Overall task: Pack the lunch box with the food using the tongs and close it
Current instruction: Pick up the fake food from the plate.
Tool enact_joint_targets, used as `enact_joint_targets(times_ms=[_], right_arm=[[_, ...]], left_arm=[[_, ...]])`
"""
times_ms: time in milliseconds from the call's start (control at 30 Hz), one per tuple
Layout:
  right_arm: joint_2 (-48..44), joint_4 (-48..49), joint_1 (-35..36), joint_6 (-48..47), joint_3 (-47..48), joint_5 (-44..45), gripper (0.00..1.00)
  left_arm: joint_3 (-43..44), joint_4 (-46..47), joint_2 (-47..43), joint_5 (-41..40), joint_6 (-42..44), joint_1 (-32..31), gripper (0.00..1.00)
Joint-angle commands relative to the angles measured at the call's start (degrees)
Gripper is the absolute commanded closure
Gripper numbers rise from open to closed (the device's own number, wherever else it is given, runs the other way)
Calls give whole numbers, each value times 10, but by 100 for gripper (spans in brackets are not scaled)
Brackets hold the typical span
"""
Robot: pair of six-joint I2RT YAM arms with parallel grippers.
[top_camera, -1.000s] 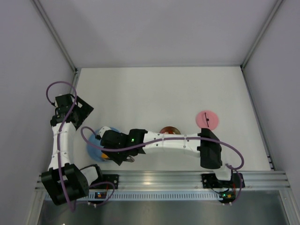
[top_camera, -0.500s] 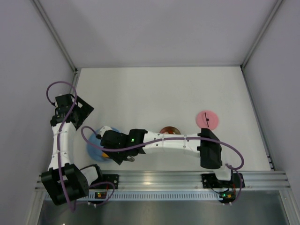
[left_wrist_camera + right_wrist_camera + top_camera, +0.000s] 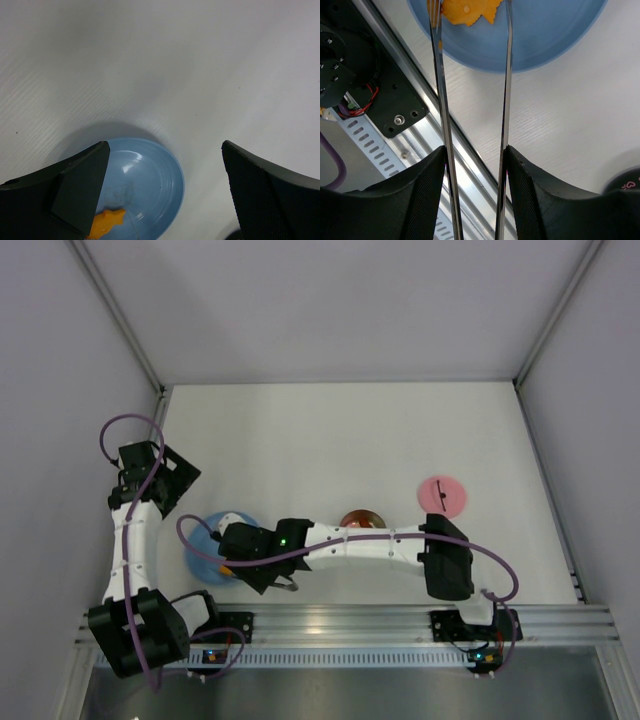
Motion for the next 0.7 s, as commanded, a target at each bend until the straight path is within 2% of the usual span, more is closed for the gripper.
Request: enact_joint_targets(times_ms=[0, 667], right_arm=[[-17, -9, 9, 6, 2, 11, 50], [-55, -27, 7, 5, -1, 34, 48]], left_arm=[[-3, 24, -7, 4, -2, 3, 1], [-3, 26, -8, 5, -3, 3, 1]])
